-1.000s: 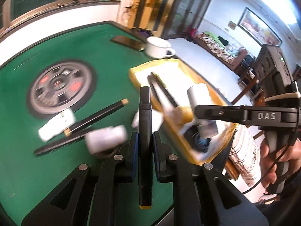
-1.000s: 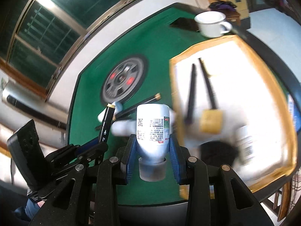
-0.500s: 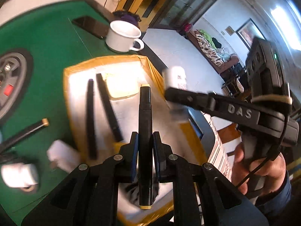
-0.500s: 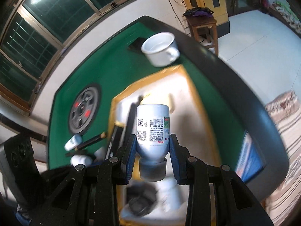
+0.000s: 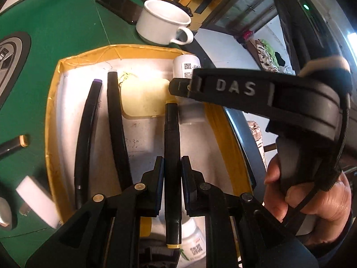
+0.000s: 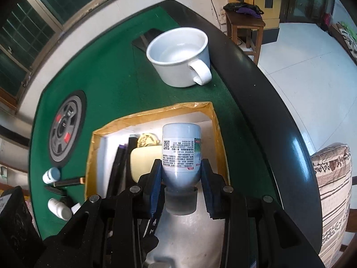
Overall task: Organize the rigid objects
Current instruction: 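Carry the marker and bottle over the tray and open both grippers inside, then move both grippers back over the table toward the remaining items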
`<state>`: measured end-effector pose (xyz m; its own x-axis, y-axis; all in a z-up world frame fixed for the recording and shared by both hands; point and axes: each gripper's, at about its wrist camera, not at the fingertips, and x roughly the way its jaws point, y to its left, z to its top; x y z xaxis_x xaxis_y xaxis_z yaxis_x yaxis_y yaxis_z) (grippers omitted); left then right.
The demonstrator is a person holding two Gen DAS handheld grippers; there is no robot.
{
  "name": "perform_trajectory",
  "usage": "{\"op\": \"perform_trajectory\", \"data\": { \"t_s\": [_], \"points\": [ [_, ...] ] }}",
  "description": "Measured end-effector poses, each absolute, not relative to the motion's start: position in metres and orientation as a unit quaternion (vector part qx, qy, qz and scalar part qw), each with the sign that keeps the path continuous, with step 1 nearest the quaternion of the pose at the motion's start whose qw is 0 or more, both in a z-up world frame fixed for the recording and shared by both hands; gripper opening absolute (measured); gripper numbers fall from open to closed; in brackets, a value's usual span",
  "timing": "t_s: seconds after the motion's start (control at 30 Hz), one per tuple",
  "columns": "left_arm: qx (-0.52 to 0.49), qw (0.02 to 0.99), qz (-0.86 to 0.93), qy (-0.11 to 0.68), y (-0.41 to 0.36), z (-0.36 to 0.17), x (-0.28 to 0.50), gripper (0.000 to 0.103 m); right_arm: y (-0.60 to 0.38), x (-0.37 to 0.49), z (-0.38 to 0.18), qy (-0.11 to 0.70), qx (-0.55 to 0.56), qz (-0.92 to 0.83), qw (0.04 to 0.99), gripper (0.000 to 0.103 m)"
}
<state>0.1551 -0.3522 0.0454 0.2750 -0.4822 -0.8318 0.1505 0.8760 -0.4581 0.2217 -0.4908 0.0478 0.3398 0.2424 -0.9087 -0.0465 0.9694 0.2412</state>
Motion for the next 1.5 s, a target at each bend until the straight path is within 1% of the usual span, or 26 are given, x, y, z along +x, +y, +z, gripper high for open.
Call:
{"op": "perform_trajectory", "data": {
  "t_s": [0.23, 0.3, 0.33, 0.37, 0.4, 0.43, 0.47, 0.5, 0.53, 0.77, 1.0, 1.2, 1.27, 1.5],
  "points": [
    [-0.159, 0.778, -0.2, 0.574, -0.356, 0.039, 0.148, 0.012, -0.488, 0.233, 0.041, 0.574, 0.072, 0.09, 0.811, 0.031],
    [-0.163, 0.774, -0.204, 0.576, -0.356, 0.039, 0.146, 0.016, -0.487, 0.232, 0.043, 0.576, 0.07, 0.093, 0.809, 0.031],
    [-0.164, 0.773, -0.206, 0.577, -0.356, 0.039, 0.145, 0.021, -0.488, 0.231, 0.044, 0.576, 0.069, 0.092, 0.809, 0.032],
    [-0.167, 0.771, -0.211, 0.578, -0.358, 0.039, 0.145, 0.028, -0.488, 0.229, 0.046, 0.573, 0.072, 0.097, 0.81, 0.037],
    [-0.17, 0.77, -0.213, 0.577, -0.36, 0.038, 0.146, 0.031, -0.488, 0.227, 0.049, 0.571, 0.073, 0.1, 0.812, 0.041],
    [-0.171, 0.771, -0.213, 0.575, -0.36, 0.039, 0.143, 0.037, -0.488, 0.226, 0.051, 0.568, 0.073, 0.099, 0.814, 0.042],
    [-0.17, 0.772, -0.212, 0.574, -0.36, 0.04, 0.141, 0.04, -0.487, 0.225, 0.053, 0.565, 0.069, 0.095, 0.817, 0.046],
    [-0.168, 0.773, -0.216, 0.573, -0.36, 0.042, 0.139, 0.041, -0.486, 0.224, 0.056, 0.56, 0.066, 0.095, 0.82, 0.051],
    [-0.166, 0.773, -0.22, 0.572, -0.359, 0.044, 0.135, 0.041, -0.486, 0.222, 0.06, 0.556, 0.065, 0.095, 0.823, 0.052],
    [-0.152, 0.785, -0.255, 0.544, -0.348, 0.073, 0.106, 0.041, -0.493, 0.195, 0.093, 0.52, 0.118, 0.103, 0.84, 0.052],
    [-0.151, 0.812, -0.256, 0.502, -0.301, 0.105, 0.074, 0.041, -0.485, 0.155, 0.117, 0.492, 0.172, 0.124, 0.844, 0.052],
    [-0.162, 0.831, -0.241, 0.474, -0.242, 0.114, 0.057, 0.041, -0.449, 0.123, 0.125, 0.486, 0.192, 0.163, 0.837, 0.052],
    [-0.166, 0.84, -0.228, 0.463, -0.21, 0.117, 0.048, 0.041, -0.433, 0.113, 0.123, 0.49, 0.196, 0.174, 0.832, 0.052],
    [-0.184, 0.852, -0.156, 0.464, -0.121, 0.091, 0.026, 0.041, -0.374, 0.09, 0.1, 0.525, 0.189, 0.211, 0.803, 0.052]
  ]
}}
